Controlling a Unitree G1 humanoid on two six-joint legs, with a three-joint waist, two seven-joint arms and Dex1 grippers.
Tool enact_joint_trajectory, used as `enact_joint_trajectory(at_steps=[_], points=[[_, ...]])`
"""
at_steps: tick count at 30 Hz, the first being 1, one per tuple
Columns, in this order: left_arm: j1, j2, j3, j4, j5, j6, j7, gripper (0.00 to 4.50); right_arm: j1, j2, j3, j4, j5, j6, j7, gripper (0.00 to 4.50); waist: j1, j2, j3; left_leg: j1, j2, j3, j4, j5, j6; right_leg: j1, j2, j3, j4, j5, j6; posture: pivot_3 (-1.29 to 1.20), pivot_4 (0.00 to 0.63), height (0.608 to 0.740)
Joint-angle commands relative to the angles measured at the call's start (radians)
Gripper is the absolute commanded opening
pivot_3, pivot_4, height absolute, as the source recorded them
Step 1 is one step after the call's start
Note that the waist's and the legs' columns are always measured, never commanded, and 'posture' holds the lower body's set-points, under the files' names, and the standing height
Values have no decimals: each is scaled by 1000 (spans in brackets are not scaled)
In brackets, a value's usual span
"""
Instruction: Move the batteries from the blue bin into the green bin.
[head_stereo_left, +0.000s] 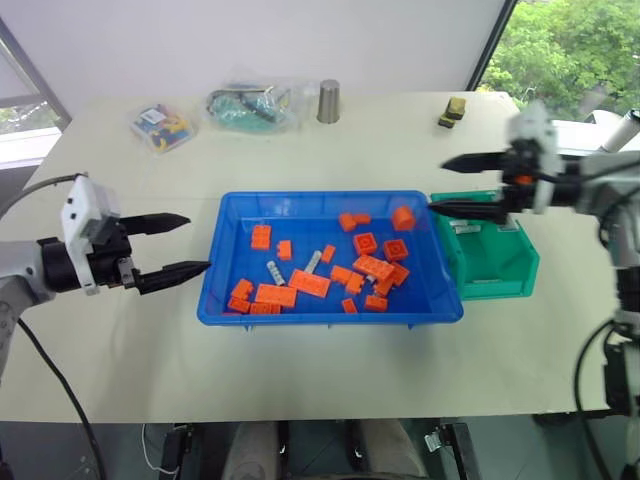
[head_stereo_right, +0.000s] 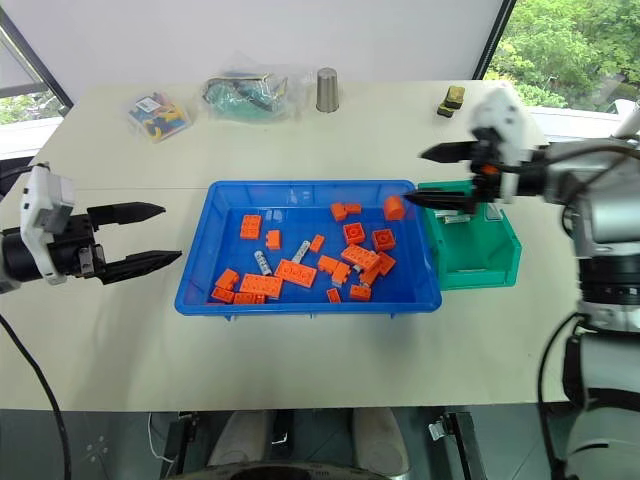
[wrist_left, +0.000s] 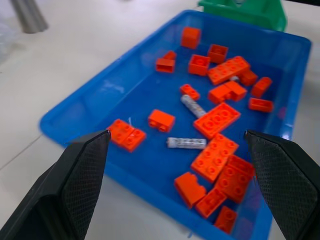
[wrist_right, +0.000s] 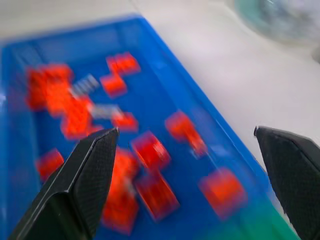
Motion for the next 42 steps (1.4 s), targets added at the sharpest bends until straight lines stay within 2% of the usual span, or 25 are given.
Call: enact_joint_trajectory(at_steps=[1,4,9,13,18,22,30,35,42], points=[[-20,-1,-10,9,3,-17,-4,4500,-35,102,76,-83,32,136,-85,4470,4,0,0,-1,0,0,0,0,0,0,0,0,0,0,0,0,150,739],[-41,-24,-38,35,20,-36,3,4500,-33,206,160,-64,-8,189,-171,4470,6,-2,-1,-1,-1,0,1,0,0,-1,-1,-1,0,0,0,0,150,739],[-25,-27,-64,9,38,-63,-14,4500,-19,330,204,-83,40,310,-235,4470,4,-2,0,-3,-1,0,1,0,0,-2,-1,-1,0,0,0,0,150,739],[-12,-27,-64,-11,38,-68,-15,4500,-24,437,268,-34,10,341,-309,4470,-2,-2,-1,-3,-1,0,1,0,0,-2,-1,-1,1,0,0,0,150,739],[3,-18,-58,-30,41,-68,-19,4500,-55,536,312,76,-26,301,-356,4470,-2,-2,-1,-3,-1,0,1,0,0,-3,0,-1,1,0,0,0,150,739],[15,-8,-57,-41,52,-79,-24,4500,-104,595,331,254,-86,205,-374,4470,-2,-2,-1,-3,-1,0,1,0,0,-3,0,-1,1,0,0,0,150,739],[-18,4,-43,-21,49,-72,-6,4500,-148,647,315,416,-122,150,-370,4470,-3,-3,-1,-2,-1,0,0,0,0,-2,0,-2,1,0,0,0,150,739],[-12,2,-42,-26,48,-71,-1,4500,-142,646,298,325,-105,188,-371,4470,-2,-3,-1,-2,-1,0,0,0,0,-2,0,-2,1,0,0,0,150,739],[-7,-4,-51,-24,43,-76,-4,4500,-85,607,286,110,-62,333,-390,4470,-2,-3,-1,-2,-1,0,-1,0,0,-3,-2,-2,1,0,0,0,150,739]])
